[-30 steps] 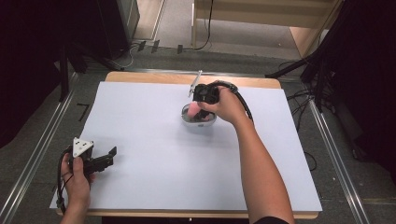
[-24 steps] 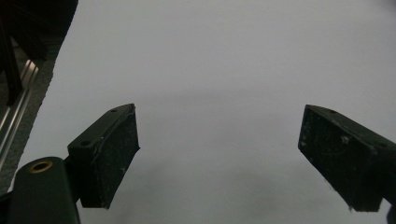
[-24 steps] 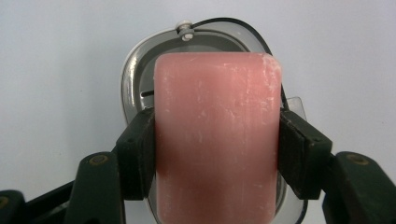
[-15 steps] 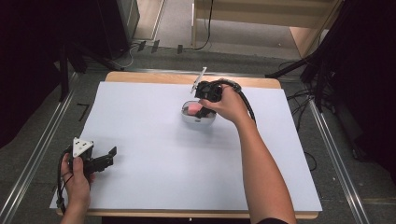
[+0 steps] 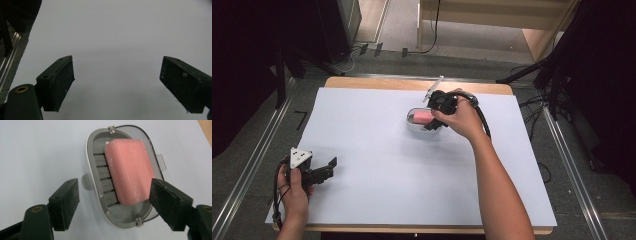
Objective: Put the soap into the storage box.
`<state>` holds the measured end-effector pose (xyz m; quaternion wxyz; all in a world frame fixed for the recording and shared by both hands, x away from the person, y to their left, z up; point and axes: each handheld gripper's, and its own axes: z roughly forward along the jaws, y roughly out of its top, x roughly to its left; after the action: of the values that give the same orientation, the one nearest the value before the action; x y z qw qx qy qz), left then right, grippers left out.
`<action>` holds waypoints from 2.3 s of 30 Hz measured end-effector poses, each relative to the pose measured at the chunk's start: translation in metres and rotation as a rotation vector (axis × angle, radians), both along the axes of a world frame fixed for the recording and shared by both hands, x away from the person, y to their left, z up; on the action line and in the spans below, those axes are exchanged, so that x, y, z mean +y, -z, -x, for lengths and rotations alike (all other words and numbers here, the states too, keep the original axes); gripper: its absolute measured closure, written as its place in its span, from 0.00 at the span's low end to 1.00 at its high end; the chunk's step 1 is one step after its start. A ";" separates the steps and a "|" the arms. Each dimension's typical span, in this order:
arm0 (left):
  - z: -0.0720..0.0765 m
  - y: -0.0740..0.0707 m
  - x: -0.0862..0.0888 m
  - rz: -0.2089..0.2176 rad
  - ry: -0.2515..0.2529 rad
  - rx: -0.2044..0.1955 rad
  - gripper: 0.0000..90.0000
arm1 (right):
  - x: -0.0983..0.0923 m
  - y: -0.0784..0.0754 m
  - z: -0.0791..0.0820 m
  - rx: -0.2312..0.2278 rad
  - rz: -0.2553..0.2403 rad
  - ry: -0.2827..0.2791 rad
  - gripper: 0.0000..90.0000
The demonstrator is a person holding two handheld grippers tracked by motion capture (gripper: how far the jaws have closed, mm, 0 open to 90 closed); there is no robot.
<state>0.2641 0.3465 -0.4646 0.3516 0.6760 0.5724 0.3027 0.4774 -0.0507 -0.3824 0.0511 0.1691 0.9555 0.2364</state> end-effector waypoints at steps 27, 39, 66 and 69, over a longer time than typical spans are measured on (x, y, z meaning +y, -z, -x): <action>0.000 0.000 0.000 -0.005 0.002 0.000 0.15 | -0.043 0.013 0.052 -0.043 -0.051 0.233 0.00; 0.000 0.000 -0.001 -0.003 -0.001 -0.003 0.14 | -0.082 0.034 0.078 -0.030 -0.080 0.326 0.00; 0.006 -0.001 0.000 0.001 -0.019 -0.048 0.00 | -0.144 0.062 0.129 -0.067 -0.180 0.460 0.00; 0.007 -0.001 0.000 0.001 -0.024 -0.063 0.00 | -0.150 0.065 0.134 -0.068 -0.188 0.467 0.00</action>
<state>0.2572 0.3466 -0.4637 0.3661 0.6591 0.5692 0.3280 0.3436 -0.2003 -0.4478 0.1205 0.3811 0.8621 0.3115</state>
